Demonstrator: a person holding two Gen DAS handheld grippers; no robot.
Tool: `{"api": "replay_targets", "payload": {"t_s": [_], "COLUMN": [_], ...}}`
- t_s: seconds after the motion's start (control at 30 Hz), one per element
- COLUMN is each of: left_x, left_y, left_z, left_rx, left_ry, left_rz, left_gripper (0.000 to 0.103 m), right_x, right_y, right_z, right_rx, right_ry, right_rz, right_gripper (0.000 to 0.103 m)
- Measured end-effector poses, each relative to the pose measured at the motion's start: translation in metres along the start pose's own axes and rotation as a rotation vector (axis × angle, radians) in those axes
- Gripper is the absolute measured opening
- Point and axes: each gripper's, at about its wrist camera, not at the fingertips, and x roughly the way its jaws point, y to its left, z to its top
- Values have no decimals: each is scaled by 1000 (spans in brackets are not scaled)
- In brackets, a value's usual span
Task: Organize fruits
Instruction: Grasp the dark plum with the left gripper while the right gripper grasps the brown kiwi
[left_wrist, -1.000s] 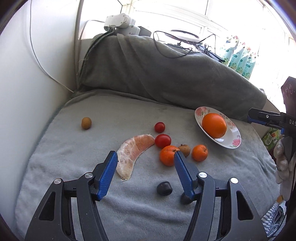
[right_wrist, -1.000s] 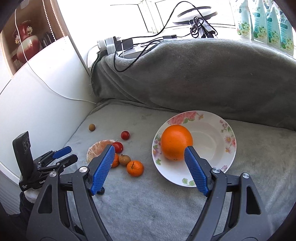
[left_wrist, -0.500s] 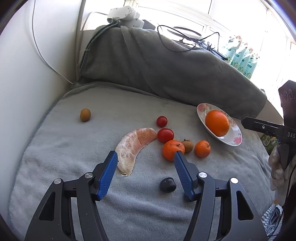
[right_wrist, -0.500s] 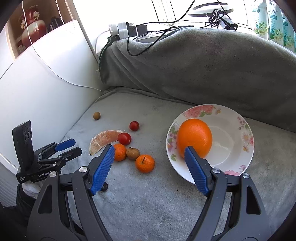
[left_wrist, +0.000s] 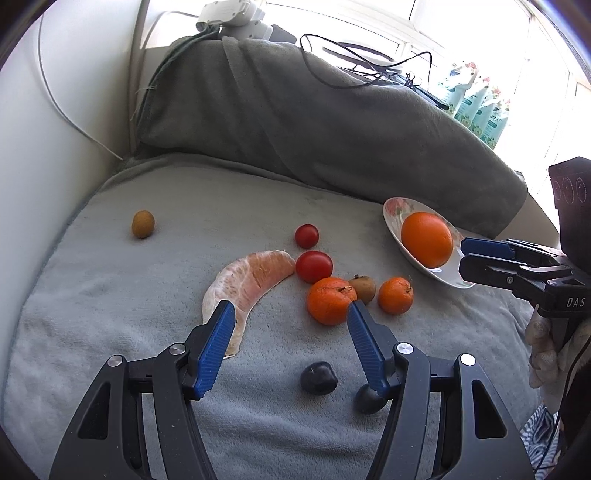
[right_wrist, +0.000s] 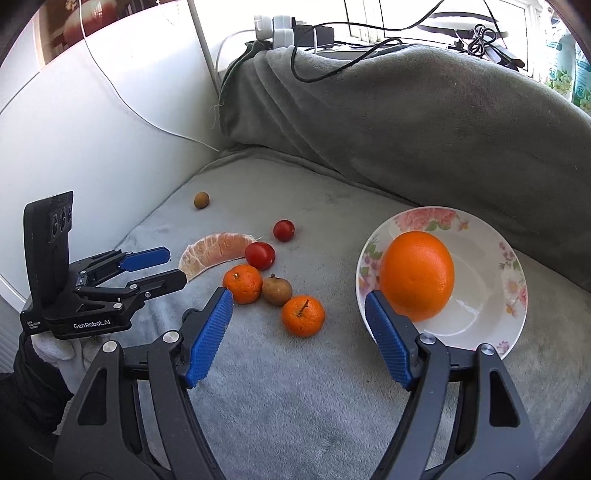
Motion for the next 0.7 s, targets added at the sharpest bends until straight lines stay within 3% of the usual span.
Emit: {"api": "replay_targets", "payload": {"t_s": [0.23, 0.7], "left_x": [-1, 0], "left_y": [-4, -11], "left_z": [-3, -30], "left_rx": [15, 37], "left_ry": [11, 91], "left_rz": [-19, -55], "left_gripper": [63, 46], "right_x": [17, 70], "right_y": [6, 37], "right_z": [10, 15], "right_rx": [-69, -340], "right_ry": [63, 235], "right_rz": [35, 8], "right_gripper": [59, 48]}}
